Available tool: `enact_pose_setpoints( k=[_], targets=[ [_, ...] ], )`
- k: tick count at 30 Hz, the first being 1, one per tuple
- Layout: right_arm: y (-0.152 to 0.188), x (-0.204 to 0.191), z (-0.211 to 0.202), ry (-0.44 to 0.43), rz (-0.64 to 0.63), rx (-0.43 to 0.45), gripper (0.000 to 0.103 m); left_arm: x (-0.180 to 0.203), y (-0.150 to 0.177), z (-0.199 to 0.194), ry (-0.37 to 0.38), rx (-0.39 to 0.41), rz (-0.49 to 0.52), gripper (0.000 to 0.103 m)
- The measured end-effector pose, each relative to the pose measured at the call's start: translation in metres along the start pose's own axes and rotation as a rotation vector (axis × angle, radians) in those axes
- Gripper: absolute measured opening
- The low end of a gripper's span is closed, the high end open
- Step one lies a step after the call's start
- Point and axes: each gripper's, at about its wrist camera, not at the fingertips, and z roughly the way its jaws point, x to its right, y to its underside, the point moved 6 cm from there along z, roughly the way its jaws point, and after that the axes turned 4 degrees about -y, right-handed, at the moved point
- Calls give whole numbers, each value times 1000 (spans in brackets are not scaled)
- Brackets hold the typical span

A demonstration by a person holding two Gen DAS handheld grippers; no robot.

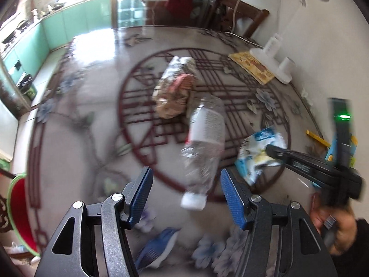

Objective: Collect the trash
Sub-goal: 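Grasp clear plastic bottle with left tool while right tool grasps white snack bag, then carry plastic bottle and snack bag over the red bucket with both tools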

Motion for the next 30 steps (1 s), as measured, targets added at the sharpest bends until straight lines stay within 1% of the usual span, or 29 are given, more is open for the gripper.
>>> enact_pose_setpoints(
  k=[3,6,9,10,12,13,15,17,20,23,24,27,30],
  targets=[
    [-3,0,-35,20,-37,68,8,14,-10,24,9,-15,14,60],
    [-2,-2,-64,42,-67,119,8,21,-20,48,11,-51,2,60],
    [-11,0,-74,68,-91,141,8,28,-29,72,14,-67,1,60],
    [-18,-1,-69,75,-100,145,8,29,-29,79,11,-80,8,60],
    [-21,-7,-74,91,-129,157,8,31,-29,94,-8,-119,24,60],
    [-23,-11,-74,98,-141,166,8,30,-29,97,-9,-119,24,60],
    [-26,-17,-72,108,-156,173,8,28,-29,97,7,-97,16,60],
    [-27,-22,-76,110,-166,181,8,26,-29,96,30,-91,9,59],
    [-27,-32,-78,109,-190,190,8,22,-26,85,59,-73,9,57],
    [-28,-43,-80,103,-204,200,8,22,-21,55,62,-12,40,57],
    [-29,-49,-81,101,-213,206,8,21,-20,39,61,23,53,57],
    [-29,-67,-83,80,-237,221,8,12,-18,-6,29,111,59,57],
    [-29,-89,-84,54,-267,236,8,-5,-17,-44,-3,185,24,57]
  ],
)
